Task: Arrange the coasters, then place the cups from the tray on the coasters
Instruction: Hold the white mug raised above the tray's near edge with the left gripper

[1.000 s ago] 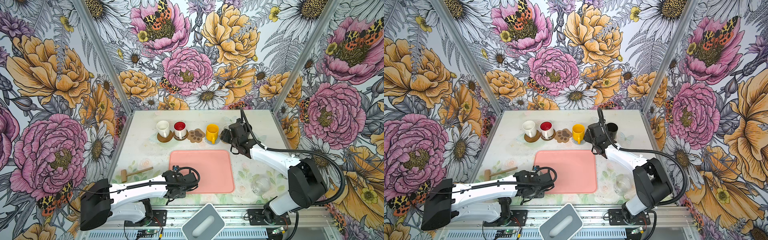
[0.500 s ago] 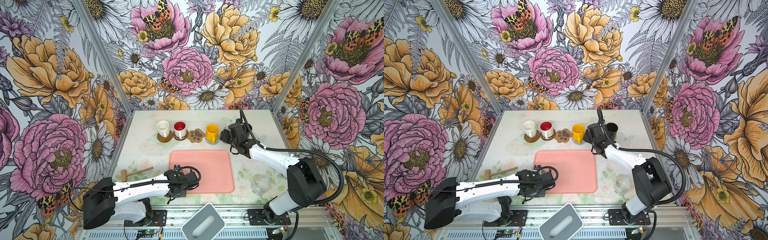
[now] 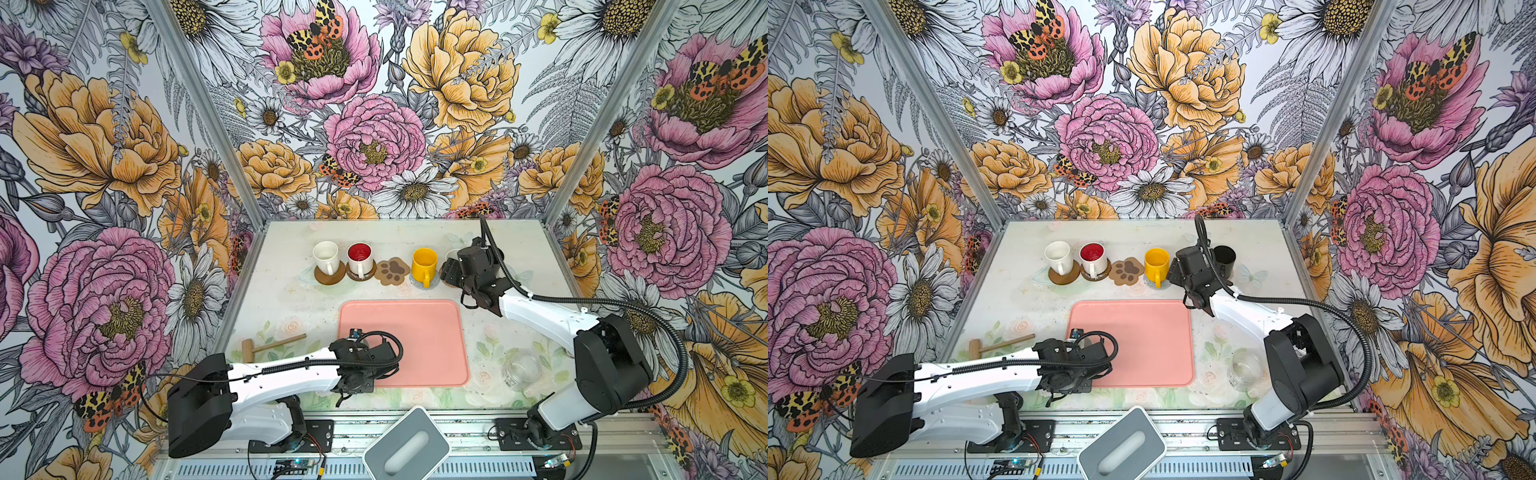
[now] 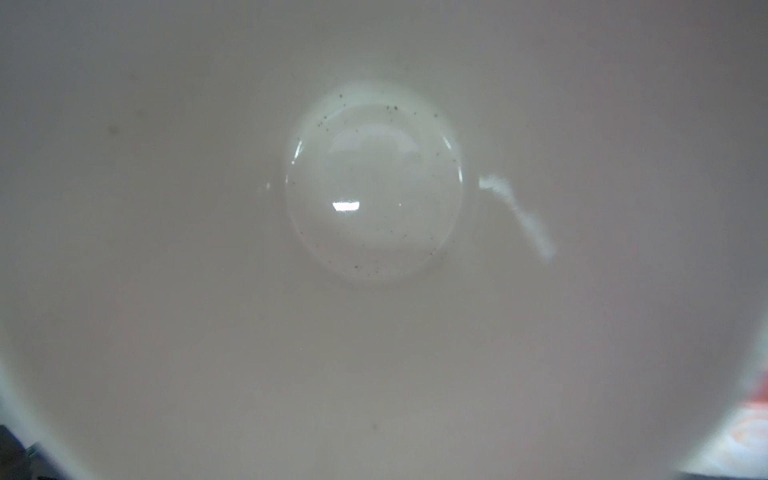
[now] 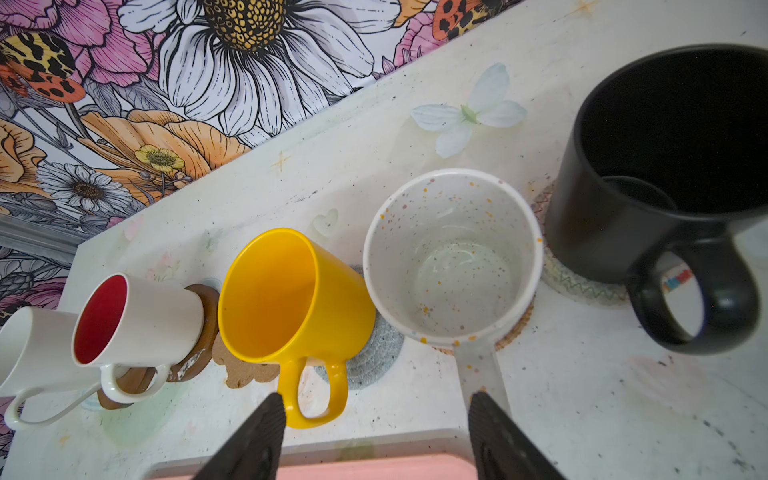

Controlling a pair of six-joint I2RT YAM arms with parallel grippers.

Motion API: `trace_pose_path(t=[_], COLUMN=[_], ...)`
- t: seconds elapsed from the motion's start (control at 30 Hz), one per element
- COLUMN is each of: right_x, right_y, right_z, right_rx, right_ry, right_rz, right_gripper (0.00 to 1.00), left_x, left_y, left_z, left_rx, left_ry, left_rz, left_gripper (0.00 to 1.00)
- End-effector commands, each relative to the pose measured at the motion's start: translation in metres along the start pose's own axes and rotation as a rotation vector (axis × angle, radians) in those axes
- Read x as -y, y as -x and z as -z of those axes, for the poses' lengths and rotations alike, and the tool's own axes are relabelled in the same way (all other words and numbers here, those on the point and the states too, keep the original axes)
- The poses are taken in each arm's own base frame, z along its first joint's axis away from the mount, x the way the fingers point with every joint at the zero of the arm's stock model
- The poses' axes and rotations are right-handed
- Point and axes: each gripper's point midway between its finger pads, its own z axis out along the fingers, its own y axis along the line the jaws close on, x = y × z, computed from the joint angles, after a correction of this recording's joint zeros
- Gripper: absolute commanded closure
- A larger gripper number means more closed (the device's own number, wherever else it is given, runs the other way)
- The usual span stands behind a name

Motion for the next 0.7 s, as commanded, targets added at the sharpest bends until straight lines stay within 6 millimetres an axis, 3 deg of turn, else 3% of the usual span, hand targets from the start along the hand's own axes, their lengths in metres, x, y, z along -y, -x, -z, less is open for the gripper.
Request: trace_pose_path(t=[0.0, 0.67], right_x=[0.003, 0.002], right_y=[0.001, 0.000], right_z=[-0.003, -0.006], right_rx=[0.009, 0.002], right_ry=[-0.002, 0.007], right_rz=[-0.018, -0.024], right_gripper=[0.28, 0.28], left_x=[0.003, 0.010], left_y=[0.014, 0.034], left_z=[0.008, 0.028], left_rx=[0.056, 0.142], left_ry=[-0.015, -0.074], left_rz=[0.016, 0.060], left_gripper=[1.00, 1.00])
